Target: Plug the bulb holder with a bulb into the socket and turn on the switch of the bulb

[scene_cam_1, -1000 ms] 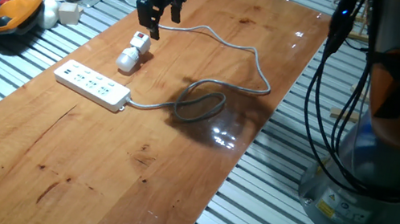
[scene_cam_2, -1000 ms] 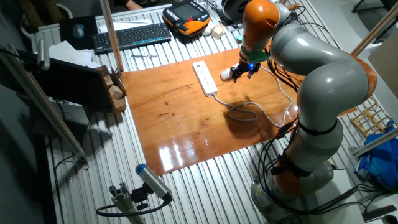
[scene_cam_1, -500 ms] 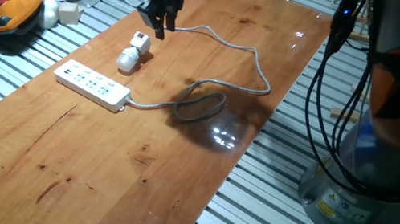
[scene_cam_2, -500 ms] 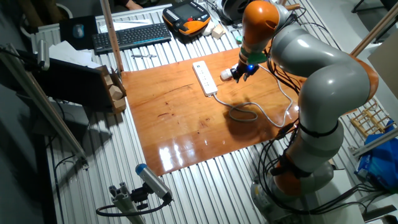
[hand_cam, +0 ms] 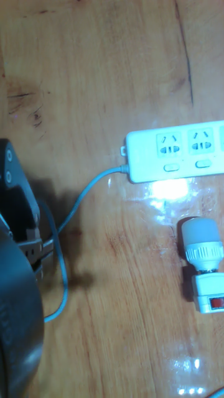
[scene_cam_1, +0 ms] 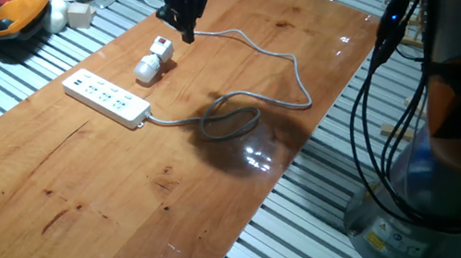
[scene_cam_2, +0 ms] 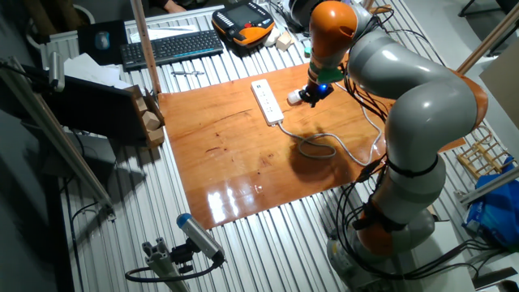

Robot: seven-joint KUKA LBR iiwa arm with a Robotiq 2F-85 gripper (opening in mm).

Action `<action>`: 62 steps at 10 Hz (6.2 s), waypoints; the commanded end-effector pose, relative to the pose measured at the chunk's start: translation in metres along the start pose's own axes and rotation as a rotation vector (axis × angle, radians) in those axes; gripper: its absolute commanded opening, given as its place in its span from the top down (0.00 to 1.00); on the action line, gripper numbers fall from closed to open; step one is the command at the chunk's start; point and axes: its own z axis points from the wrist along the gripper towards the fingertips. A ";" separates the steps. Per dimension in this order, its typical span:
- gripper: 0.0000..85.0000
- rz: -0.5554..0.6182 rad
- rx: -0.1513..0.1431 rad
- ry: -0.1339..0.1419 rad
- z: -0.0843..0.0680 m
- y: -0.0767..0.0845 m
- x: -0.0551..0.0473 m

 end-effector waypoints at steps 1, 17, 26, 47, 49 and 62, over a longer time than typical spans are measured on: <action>1.00 0.013 -0.030 0.006 0.000 0.000 0.000; 1.00 0.543 -0.064 -0.129 0.026 -0.021 -0.040; 1.00 0.626 -0.041 -0.071 0.021 -0.033 -0.057; 1.00 0.836 0.017 -0.074 0.019 -0.029 -0.076; 1.00 0.843 0.006 -0.085 0.019 -0.029 -0.076; 1.00 1.149 -0.070 -0.175 0.072 -0.063 -0.155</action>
